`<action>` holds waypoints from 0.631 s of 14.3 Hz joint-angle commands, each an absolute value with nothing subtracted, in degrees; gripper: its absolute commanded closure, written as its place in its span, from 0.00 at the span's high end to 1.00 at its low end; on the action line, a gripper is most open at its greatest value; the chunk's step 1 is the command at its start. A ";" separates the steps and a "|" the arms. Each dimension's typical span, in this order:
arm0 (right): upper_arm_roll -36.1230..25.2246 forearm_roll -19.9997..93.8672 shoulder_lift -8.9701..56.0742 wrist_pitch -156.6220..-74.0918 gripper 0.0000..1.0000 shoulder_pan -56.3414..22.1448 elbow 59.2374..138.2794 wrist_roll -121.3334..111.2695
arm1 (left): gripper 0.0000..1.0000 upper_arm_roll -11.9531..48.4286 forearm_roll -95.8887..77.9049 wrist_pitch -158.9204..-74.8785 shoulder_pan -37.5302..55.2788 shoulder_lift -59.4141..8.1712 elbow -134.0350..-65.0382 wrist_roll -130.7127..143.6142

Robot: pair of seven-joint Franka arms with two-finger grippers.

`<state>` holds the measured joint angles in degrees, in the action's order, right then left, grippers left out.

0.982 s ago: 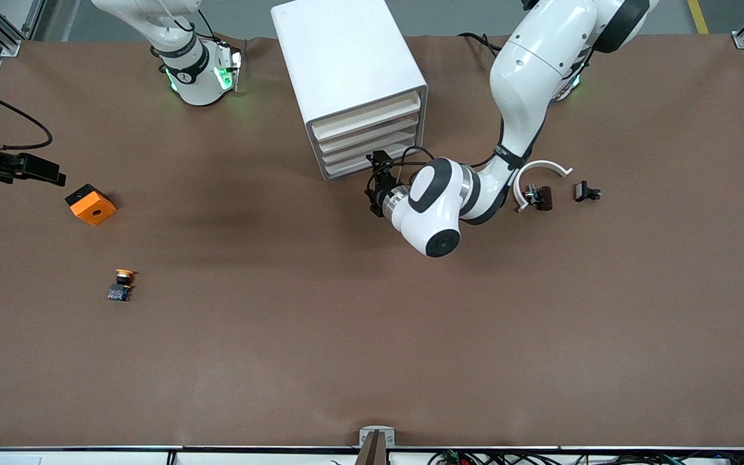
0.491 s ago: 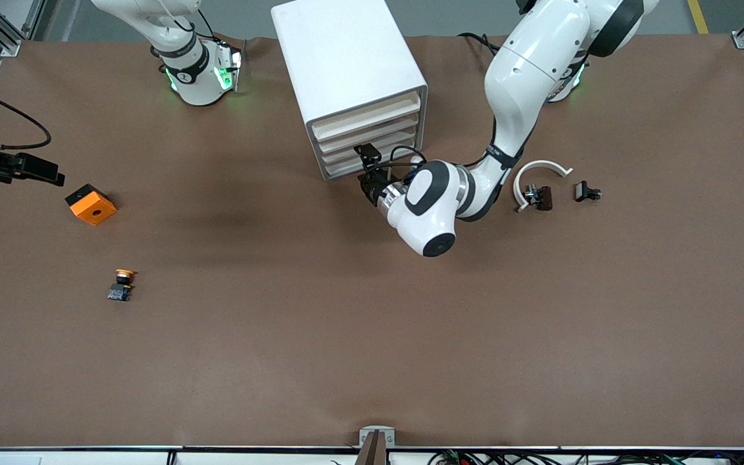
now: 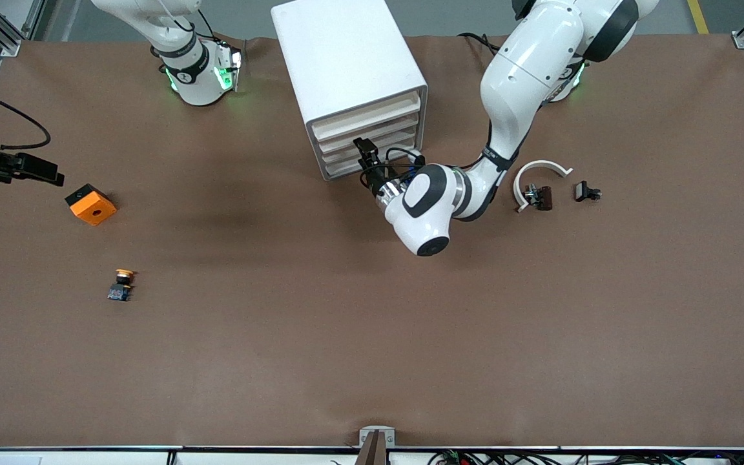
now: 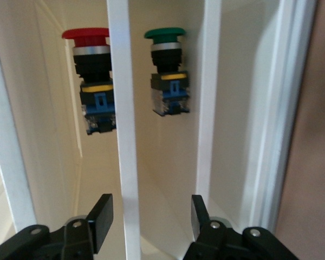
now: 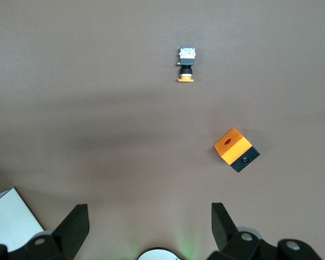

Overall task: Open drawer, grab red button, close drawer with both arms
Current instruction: 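Grip the drawer handle with the left gripper and pull it open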

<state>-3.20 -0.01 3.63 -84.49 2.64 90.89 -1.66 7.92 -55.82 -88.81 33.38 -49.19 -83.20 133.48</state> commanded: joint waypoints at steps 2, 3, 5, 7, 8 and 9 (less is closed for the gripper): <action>-2.72 -0.09 4.22 -83.58 1.00 3.34 89.47 -1.58 | 0.51 7.56 -57.39 -86.40 34.27 -50.10 -82.09 134.82; -2.72 0.00 4.22 -83.58 1.00 3.34 89.47 -1.58 | 0.51 7.56 -57.39 -86.22 34.71 -50.10 -82.09 135.09; -2.72 0.00 4.31 -83.58 1.00 3.34 89.47 -1.58 | 0.38 7.56 -57.39 -85.35 34.80 -50.36 -82.09 135.70; -2.72 0.00 4.31 -83.58 1.00 3.43 89.47 -1.58 | 0.23 7.56 -57.39 -84.47 34.80 -50.45 -82.00 135.70; -2.72 0.00 4.22 -83.58 1.00 3.43 89.47 -1.58 | 0.13 7.56 -57.39 -84.46 34.80 -50.54 -82.00 135.70; -2.72 0.00 4.22 -83.50 1.00 3.34 89.47 -1.58 | 0.05 7.56 -57.31 -84.46 34.80 -50.54 -82.00 135.70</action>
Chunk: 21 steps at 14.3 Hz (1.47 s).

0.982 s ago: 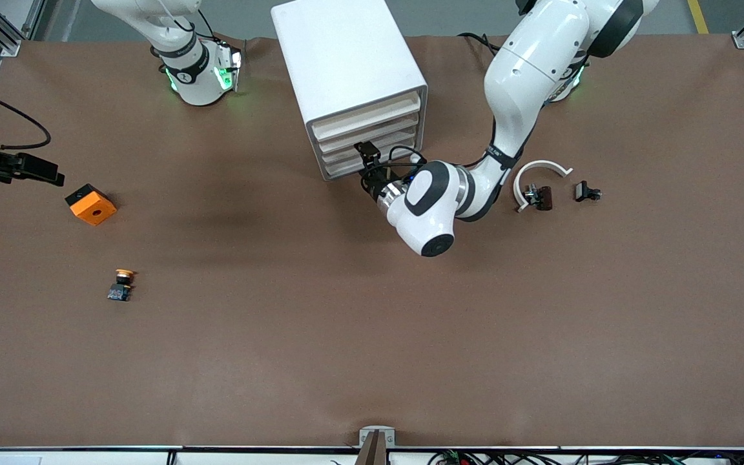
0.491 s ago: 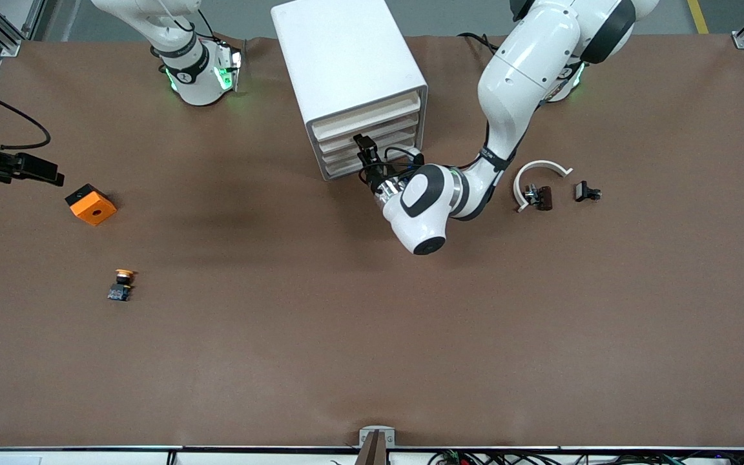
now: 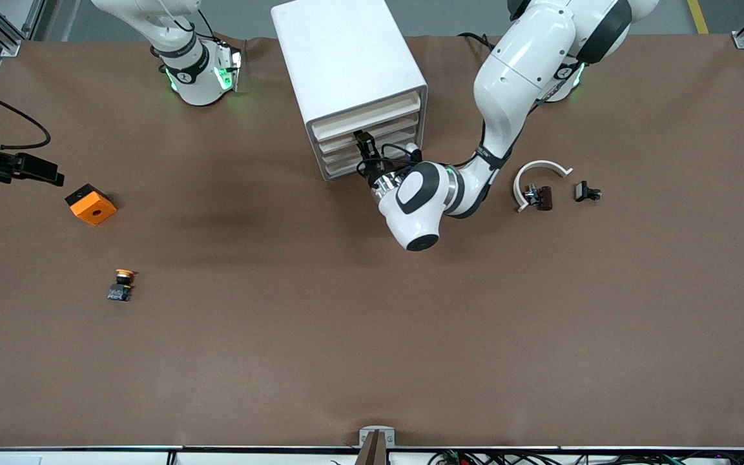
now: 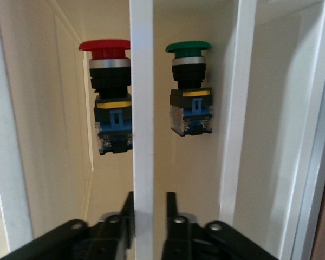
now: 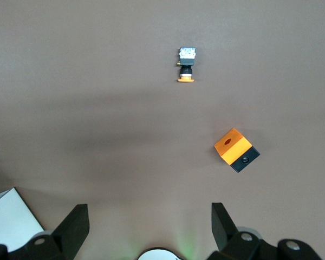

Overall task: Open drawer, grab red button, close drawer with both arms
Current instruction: 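Grip the drawer handle with the left gripper and pull it open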

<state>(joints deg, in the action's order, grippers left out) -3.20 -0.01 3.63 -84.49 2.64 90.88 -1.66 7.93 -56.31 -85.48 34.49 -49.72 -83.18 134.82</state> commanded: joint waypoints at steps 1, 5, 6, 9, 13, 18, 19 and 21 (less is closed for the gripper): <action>-2.72 0.09 4.22 -83.50 1.00 3.43 89.47 -1.58 | 0.00 7.56 -57.30 -84.38 34.63 -50.54 -82.00 135.70; -2.81 -0.09 4.31 -83.50 1.00 3.52 89.47 -1.67 | 0.00 6.86 -56.34 -84.29 34.19 -50.54 -81.65 135.79; -2.81 -0.52 4.31 -83.58 1.00 3.43 89.47 -1.84 | 0.00 6.42 -56.34 -84.29 34.02 -50.45 -81.56 135.70; -2.81 -0.53 4.75 -83.58 1.00 3.34 88.69 -1.67 | 0.00 3.88 -56.43 -84.37 33.93 -50.54 -79.46 135.44; -2.72 0.44 4.75 -83.67 1.00 2.82 88.68 0.34 | 0.00 1.23 -56.51 -84.81 33.23 -50.63 -77.61 134.13; -2.46 0.79 4.75 -83.15 1.00 0.80 88.42 9.92 | 0.00 0.88 -56.43 -87.62 30.33 -51.33 -74.97 130.44; -2.46 0.79 4.75 -83.06 1.00 0.62 88.33 10.80 | 0.00 0.88 -56.51 -88.32 30.15 -51.33 -74.97 129.39; -2.37 0.79 4.66 -82.88 1.00 -1.31 88.42 14.22 | 0.09 0.70 -56.43 -88.94 29.80 -51.24 -74.45 127.54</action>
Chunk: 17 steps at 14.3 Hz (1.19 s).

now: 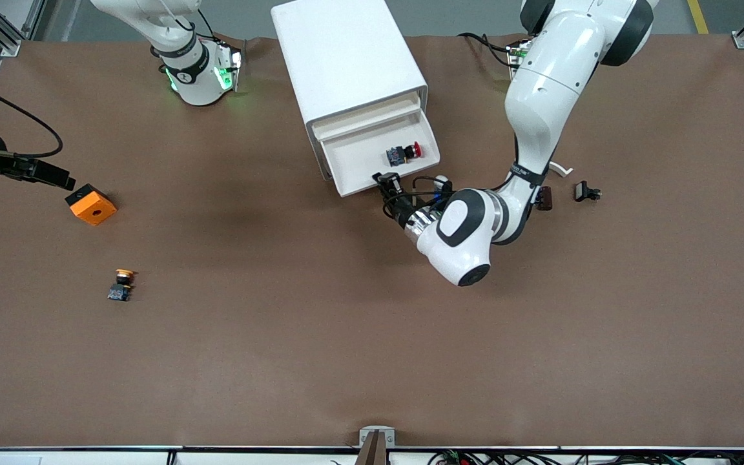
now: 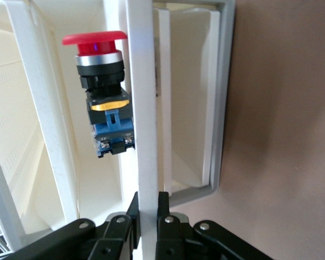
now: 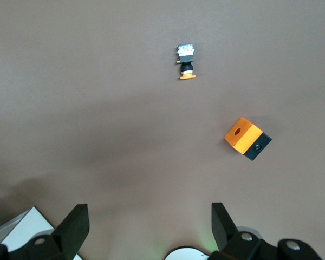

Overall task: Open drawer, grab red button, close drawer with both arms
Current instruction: 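Release the drawer with the left gripper while the right gripper reaches in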

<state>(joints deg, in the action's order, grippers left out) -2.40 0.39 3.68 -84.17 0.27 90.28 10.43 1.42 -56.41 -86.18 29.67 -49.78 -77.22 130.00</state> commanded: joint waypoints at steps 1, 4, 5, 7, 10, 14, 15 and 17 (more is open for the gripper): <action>-2.37 0.79 4.66 -82.88 1.00 -2.62 88.33 17.46 | 0.12 0.18 -56.43 -89.21 29.71 -51.24 -74.01 127.27; -2.37 0.70 4.57 -82.71 1.00 -7.63 88.33 27.39 | 1.00 -1.05 -56.34 -89.21 29.79 -50.63 -73.21 125.34; -2.37 0.70 4.57 -82.71 1.00 -9.21 88.33 30.81 | 1.00 -1.75 -56.25 -89.03 29.71 -50.45 -72.60 125.25; -2.46 0.70 4.57 -82.79 1.00 -12.55 88.24 36.45 | 1.00 -2.81 -55.20 -88.51 29.79 -50.19 -70.58 125.07; -2.37 0.70 4.75 -82.88 1.00 -17.39 88.24 46.46 | 1.00 -2.81 -48.71 -86.14 29.62 -49.14 -67.60 121.92; -2.46 0.70 5.97 -82.79 1.00 -23.45 88.42 56.13 | 1.00 -6.14 -44.74 -86.04 28.04 -44.75 -67.41 107.61; -2.37 0.70 6.67 -82.88 1.00 -25.29 88.42 59.82 | 1.00 -7.98 -44.56 -86.57 27.86 -43.69 -67.41 103.84; -2.37 0.79 8.08 -83.49 1.00 -29.60 88.24 66.41 | 1.00 -12.11 -44.56 -90.76 27.95 -41.58 -67.41 98.46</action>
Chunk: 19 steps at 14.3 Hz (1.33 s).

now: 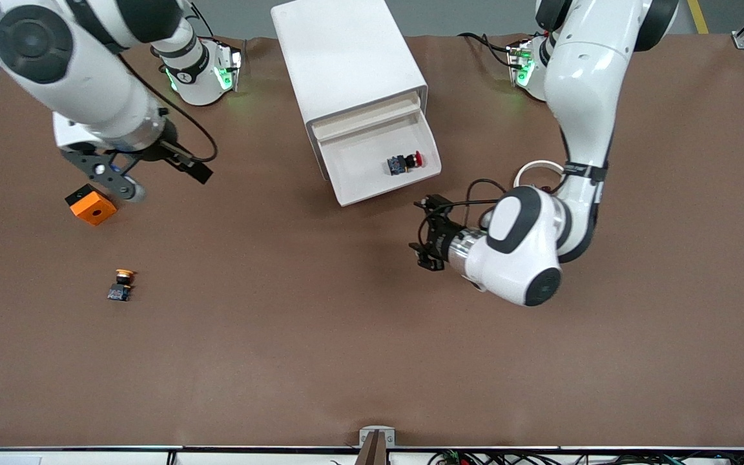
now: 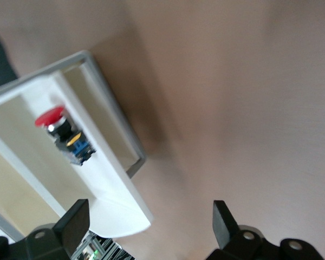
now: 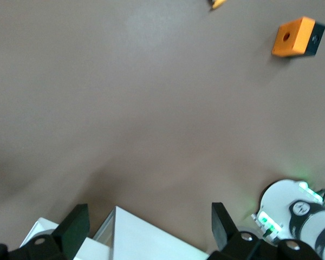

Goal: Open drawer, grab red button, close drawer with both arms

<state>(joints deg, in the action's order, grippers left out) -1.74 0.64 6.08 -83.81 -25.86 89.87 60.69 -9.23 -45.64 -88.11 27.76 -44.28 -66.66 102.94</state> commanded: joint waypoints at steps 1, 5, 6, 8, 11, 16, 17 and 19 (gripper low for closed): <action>-2.37 0.79 8.69 -83.84 1.00 -31.10 88.07 69.14 | 1.00 -13.26 -44.56 -91.49 27.78 -40.53 -67.41 97.92; -2.37 0.79 13.70 -84.81 1.00 -37.60 83.60 82.14 | 1.00 -16.17 -37.55 -91.49 27.68 -34.91 -67.76 92.49; -2.37 0.79 14.75 -84.81 1.00 -39.10 82.89 84.79 | 1.00 -16.17 -34.48 -91.49 27.77 -33.94 -67.94 90.55; -2.37 1.31 16.86 -85.16 1.00 -42.09 82.01 90.93 | 1.00 -15.82 -26.58 -90.97 28.30 -31.56 -68.03 87.29; -2.37 2.37 20.46 -88.67 1.00 -45.34 80.43 100.59 | 1.00 -15.21 -16.38 -87.99 29.70 -29.10 -68.12 77.73; -2.29 2.90 25.65 -94.29 1.00 -49.56 77.96 111.24 | 1.00 -15.29 -7.75 -86.66 29.36 -24.71 -68.29 59.37; -2.29 2.90 27.32 -96.31 1.00 -50.27 76.91 114.75 | 1.00 -15.38 -6.43 -85.88 28.92 -23.91 -68.73 55.15; -2.20 2.99 30.13 -99.04 1.00 -51.23 75.50 118.73 | 1.00 -15.56 -4.66 -83.33 28.30 -22.59 -69.17 47.05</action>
<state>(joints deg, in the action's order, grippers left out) -1.70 2.28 26.19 -98.09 -50.05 79.60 114.64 -15.45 -6.68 -85.04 28.66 -25.29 -66.75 54.03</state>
